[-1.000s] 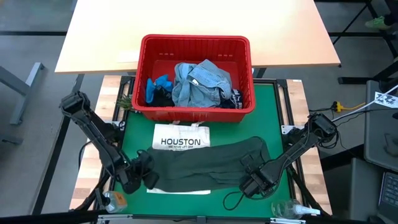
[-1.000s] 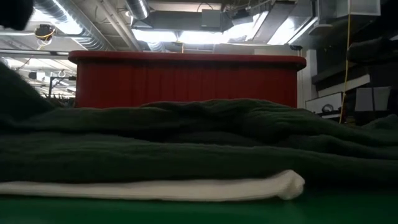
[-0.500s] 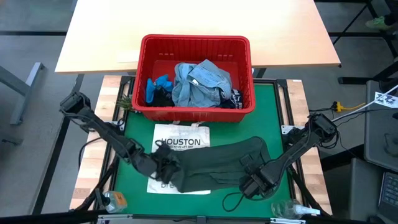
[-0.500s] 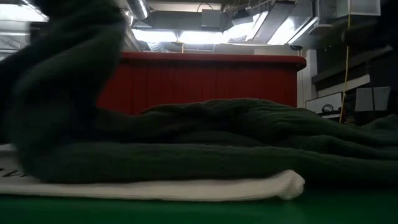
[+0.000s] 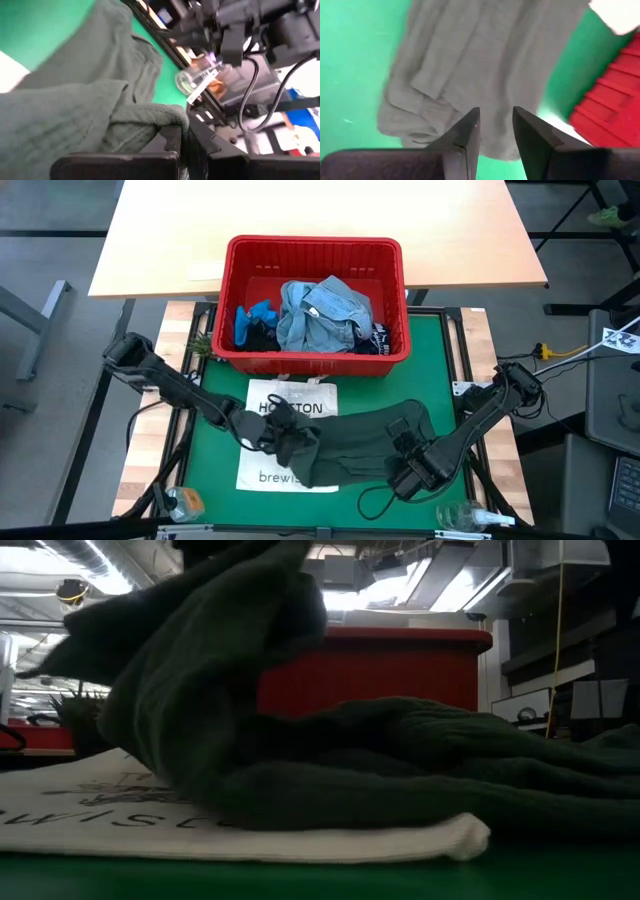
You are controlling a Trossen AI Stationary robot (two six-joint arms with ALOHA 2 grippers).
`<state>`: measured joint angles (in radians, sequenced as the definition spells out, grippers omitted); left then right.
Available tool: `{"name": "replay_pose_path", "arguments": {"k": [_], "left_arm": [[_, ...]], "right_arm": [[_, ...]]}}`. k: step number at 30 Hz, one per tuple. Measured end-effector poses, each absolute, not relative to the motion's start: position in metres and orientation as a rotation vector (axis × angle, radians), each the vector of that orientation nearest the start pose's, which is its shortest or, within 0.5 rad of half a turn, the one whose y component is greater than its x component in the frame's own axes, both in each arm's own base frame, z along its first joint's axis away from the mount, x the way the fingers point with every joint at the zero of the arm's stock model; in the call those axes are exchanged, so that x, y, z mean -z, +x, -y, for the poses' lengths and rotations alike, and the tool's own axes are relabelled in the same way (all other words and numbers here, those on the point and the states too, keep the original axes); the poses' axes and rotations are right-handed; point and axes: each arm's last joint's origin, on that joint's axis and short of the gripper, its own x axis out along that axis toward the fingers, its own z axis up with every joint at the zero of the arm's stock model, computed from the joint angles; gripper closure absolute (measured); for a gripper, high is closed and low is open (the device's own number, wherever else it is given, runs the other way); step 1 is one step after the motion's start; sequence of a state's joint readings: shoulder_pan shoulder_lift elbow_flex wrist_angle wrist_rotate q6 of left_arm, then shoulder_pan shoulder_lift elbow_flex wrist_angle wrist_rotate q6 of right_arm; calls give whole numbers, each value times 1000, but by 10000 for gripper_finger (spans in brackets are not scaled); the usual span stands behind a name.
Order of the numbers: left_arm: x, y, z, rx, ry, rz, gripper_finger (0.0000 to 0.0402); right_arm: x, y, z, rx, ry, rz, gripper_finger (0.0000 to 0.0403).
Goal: Fold Laundry from Bin
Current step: Fold the green t-shirt
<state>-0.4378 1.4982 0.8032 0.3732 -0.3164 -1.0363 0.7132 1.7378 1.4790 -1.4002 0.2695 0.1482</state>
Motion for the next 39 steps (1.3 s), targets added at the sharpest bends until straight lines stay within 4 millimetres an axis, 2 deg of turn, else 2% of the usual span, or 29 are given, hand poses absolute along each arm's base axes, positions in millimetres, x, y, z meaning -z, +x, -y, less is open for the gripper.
{"name": "replay_pose_path", "arguments": {"k": [6, 18, 25, 30, 39], "left_arm": [[-217, 327, 127, 4, -897, -345, 400], [-231, 434, 135, 258, -768, -332, 400], [-228, 484, 129, 334, -779, -355, 399], [-229, 505, 120, 340, -785, -325, 399], [-232, 528, 108, 260, -788, -238, 398]], "right_arm": [[-278, 236, -194, -209, -692, -1492, 288], [-284, 230, -187, -175, -753, -1542, 288], [-304, 220, -178, -194, -747, -1468, 288], [-325, 209, -166, -159, -750, -1371, 288], [-353, 190, -145, -75, -762, -1211, 288]]}}
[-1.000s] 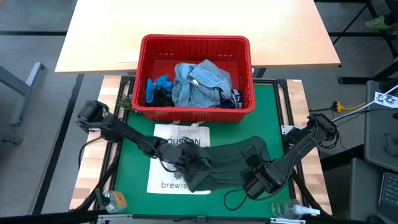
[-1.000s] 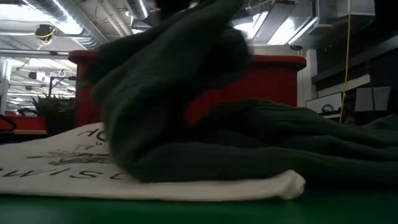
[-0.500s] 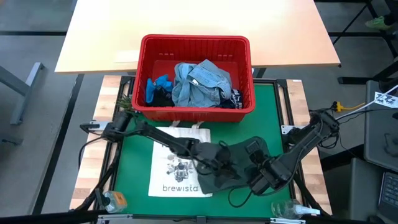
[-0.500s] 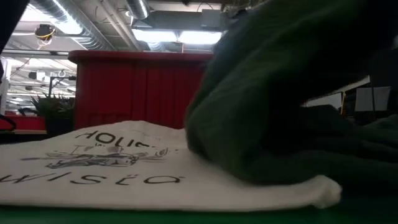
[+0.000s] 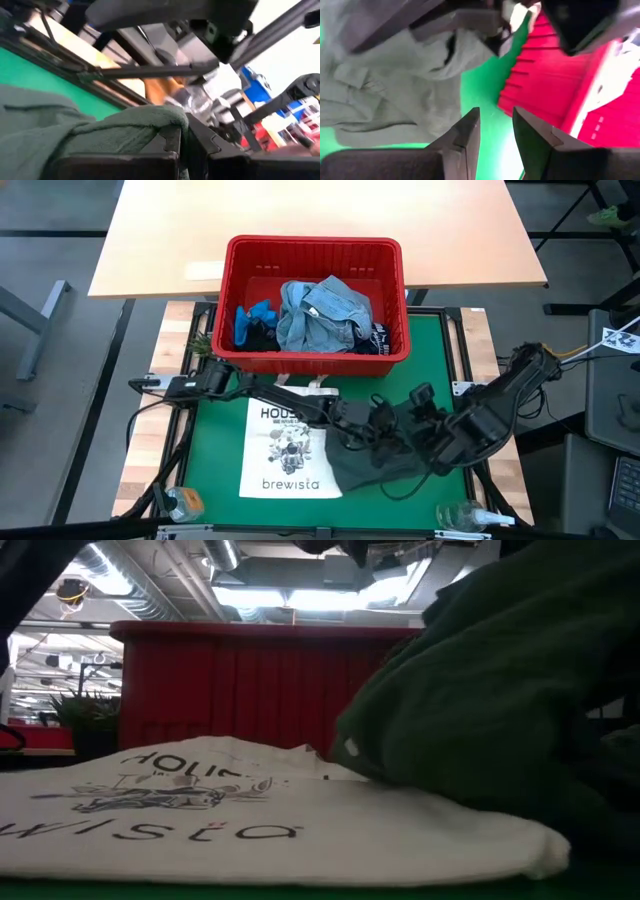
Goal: Fold Laundry from Bin
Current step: Fold the green t-shirt
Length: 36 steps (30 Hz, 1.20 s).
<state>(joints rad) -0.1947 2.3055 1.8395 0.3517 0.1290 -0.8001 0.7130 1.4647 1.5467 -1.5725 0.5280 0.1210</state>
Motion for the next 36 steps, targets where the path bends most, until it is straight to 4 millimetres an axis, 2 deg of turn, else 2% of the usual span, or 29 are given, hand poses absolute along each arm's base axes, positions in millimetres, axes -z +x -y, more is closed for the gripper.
{"name": "replay_pose_path", "arguments": {"k": [7, 18, 27, 36], "left_arm": [[-234, 541, 110, 197, -790, -168, 398], [-234, 574, 118, 244, -775, -66, 398], [-221, 578, 117, 136, -690, -85, 398], [-219, 577, 117, 50, -658, -82, 397]], "right_arm": [[-364, 182, -136, -32, -769, -1145, 288], [-365, 181, -136, -81, -830, -1147, 288], [-364, 181, -136, -149, -904, -1157, 288], [-364, 181, -136, -149, -907, -1157, 288]]}}
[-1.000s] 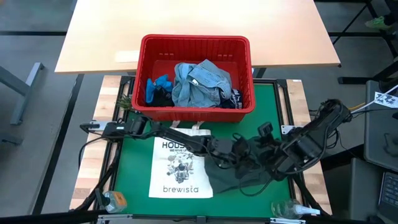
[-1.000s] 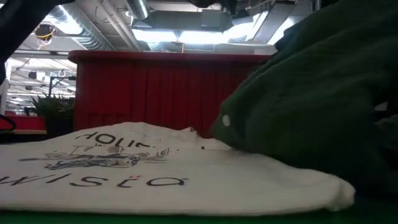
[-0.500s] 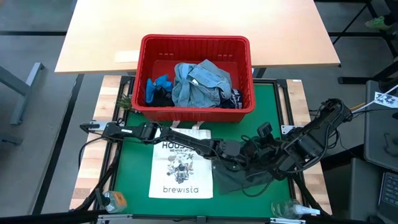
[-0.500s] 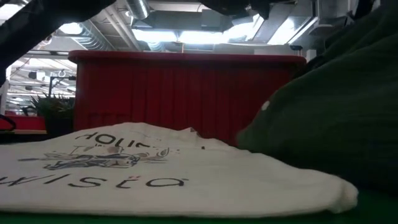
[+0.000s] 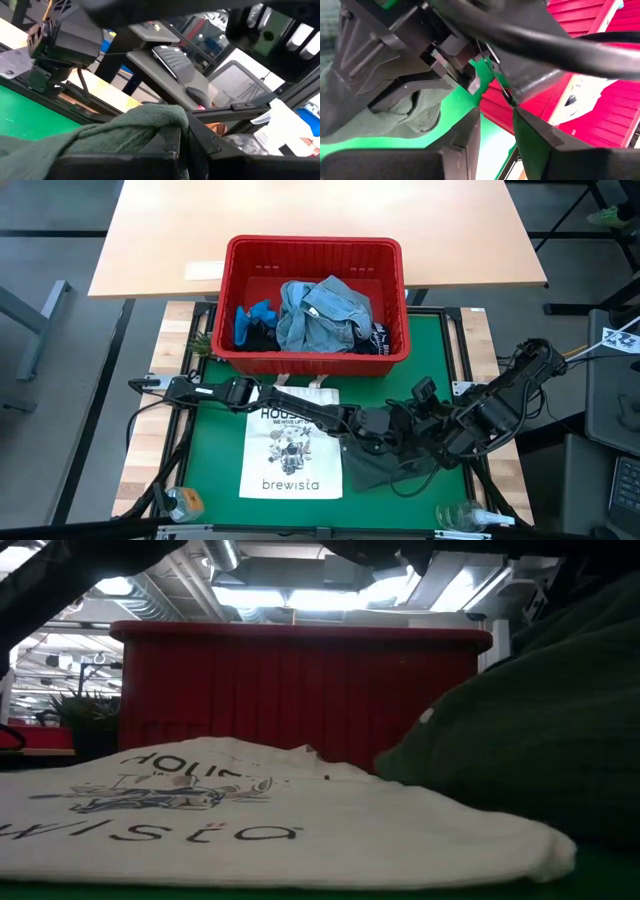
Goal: Fold Laundry from Bin
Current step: Fold the green t-shirt
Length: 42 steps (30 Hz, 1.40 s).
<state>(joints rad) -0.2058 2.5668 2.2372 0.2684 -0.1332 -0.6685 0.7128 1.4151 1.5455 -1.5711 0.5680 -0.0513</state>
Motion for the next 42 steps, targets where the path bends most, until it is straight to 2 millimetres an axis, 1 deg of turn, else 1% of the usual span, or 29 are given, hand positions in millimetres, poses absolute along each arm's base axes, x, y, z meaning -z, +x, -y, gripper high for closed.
{"name": "replay_pose_path", "arguments": {"k": [3, 7, 17, 22, 26, 29, 33, 37, 42], "left_arm": [[-219, 577, 118, 26, -647, -72, 390], [-219, 577, 120, 20, -607, -65, 367], [-220, 576, 122, 28, -581, -55, 265], [-220, 576, 122, 29, -549, -54, 233], [-221, 576, 121, 30, -472, -52, 230], [-220, 576, 121, 25, -429, -59, 235], [-217, 575, 121, 29, -357, -105, 245], [-219, 573, 122, 50, -265, -149, 253], [-223, 571, 123, 59, -246, -165, 259]], "right_arm": [[-364, 181, -136, -149, -907, -1158, 288], [-364, 181, -136, -150, -907, -1158, 288], [-364, 181, -136, -156, -911, -1159, 288], [-364, 181, -136, -156, -911, -1159, 288], [-364, 181, -137, -175, -897, -1168, 288], [-364, 181, -137, -192, -885, -1177, 288], [-363, 180, -138, -217, -868, -1189, 288], [-363, 180, -139, -253, -842, -1206, 288], [-362, 179, -139, -266, -833, -1212, 288]]}}
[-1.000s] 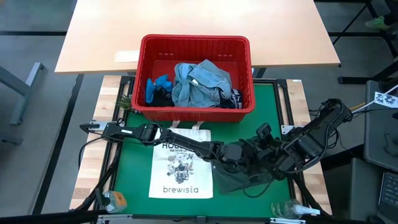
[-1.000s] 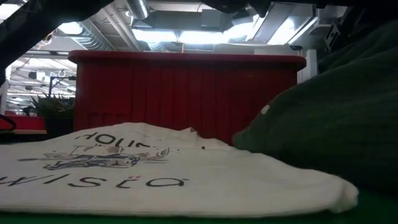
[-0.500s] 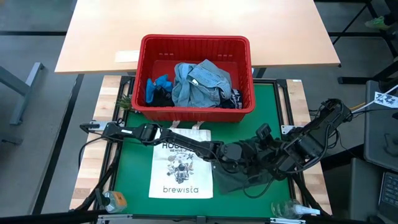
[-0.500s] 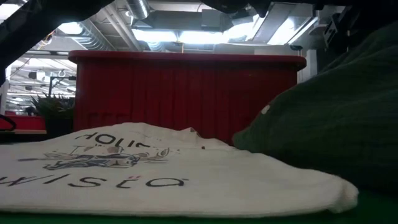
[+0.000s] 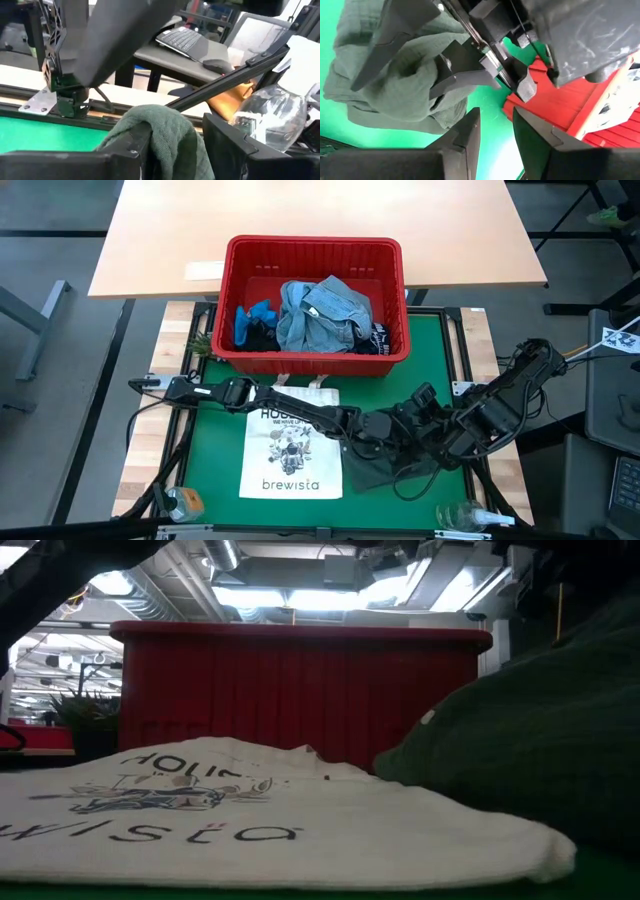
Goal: Fold Laundry from Bin
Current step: Fold the green t-shirt
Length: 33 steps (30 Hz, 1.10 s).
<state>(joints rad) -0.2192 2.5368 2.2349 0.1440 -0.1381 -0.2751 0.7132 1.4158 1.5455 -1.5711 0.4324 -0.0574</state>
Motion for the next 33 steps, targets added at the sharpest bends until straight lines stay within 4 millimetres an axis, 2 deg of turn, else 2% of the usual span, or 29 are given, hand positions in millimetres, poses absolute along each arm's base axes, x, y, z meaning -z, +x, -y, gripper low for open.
{"name": "replay_pose_path", "arguments": {"k": [9, 14, 20, 25, 30, 33], "left_arm": [[-224, 571, 121, 126, -227, -184, 265], [-223, 565, 114, 101, -168, -327, 265], [-247, 548, 106, 76, -142, -461, 265], [-257, 536, 105, 74, -131, -546, 265], [-276, 515, 100, 60, -111, -679, 265], [-275, 505, 100, 61, -96, -780, 265]], "right_arm": [[-362, 178, -140, -313, -798, -1234, 288], [-361, 178, -141, -334, -776, -1246, 288], [-361, 178, -141, -333, -775, -1247, 288], [-361, 178, -141, -331, -772, -1246, 288], [-361, 178, -141, -300, -729, -1246, 288], [-359, 180, -143, -290, -727, -1227, 288]]}}
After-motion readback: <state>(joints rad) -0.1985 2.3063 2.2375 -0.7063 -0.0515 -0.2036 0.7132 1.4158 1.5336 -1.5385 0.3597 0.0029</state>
